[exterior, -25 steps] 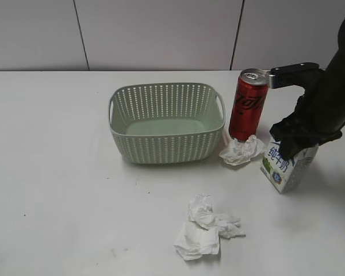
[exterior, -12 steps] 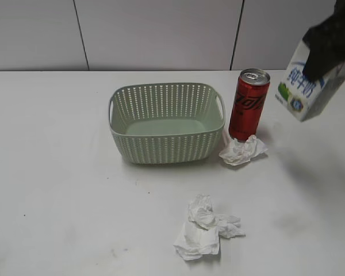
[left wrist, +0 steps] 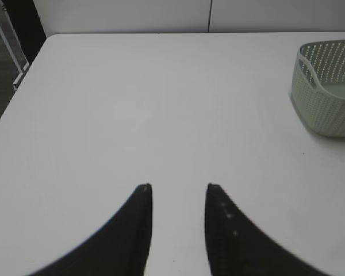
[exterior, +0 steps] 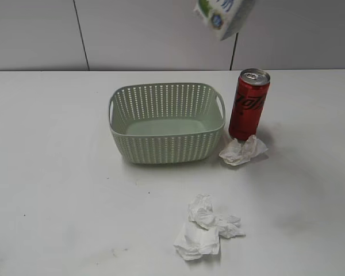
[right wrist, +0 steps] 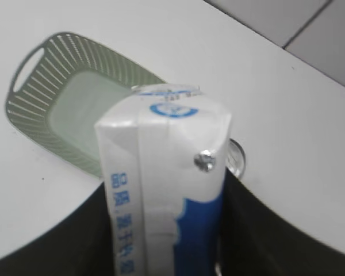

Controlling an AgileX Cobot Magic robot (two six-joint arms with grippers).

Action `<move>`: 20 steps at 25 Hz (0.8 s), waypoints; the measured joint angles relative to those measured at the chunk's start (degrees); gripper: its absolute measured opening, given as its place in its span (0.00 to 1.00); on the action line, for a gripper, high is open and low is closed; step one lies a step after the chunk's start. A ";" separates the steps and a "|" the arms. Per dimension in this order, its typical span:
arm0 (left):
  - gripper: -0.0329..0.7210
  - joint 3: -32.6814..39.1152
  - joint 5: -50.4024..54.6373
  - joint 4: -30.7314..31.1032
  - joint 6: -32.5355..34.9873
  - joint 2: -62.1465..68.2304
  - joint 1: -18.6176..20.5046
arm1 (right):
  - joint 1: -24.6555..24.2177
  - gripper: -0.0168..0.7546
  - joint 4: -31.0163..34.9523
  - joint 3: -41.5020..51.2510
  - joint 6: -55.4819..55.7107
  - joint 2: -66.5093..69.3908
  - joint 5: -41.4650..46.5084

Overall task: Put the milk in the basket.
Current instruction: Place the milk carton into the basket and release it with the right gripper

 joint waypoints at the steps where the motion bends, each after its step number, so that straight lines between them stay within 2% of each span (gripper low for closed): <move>1: 0.35 0.00 0.00 0.00 0.00 0.00 0.00 | 1.36 0.45 0.00 -1.47 0.00 2.20 0.05; 8: 0.35 0.00 0.00 0.00 0.00 0.00 0.00 | 8.00 0.45 -0.74 -5.13 0.22 16.44 -0.12; 20: 0.35 0.00 0.00 0.00 -0.05 0.00 0.00 | 8.72 0.45 -1.87 -5.37 3.61 32.04 -6.46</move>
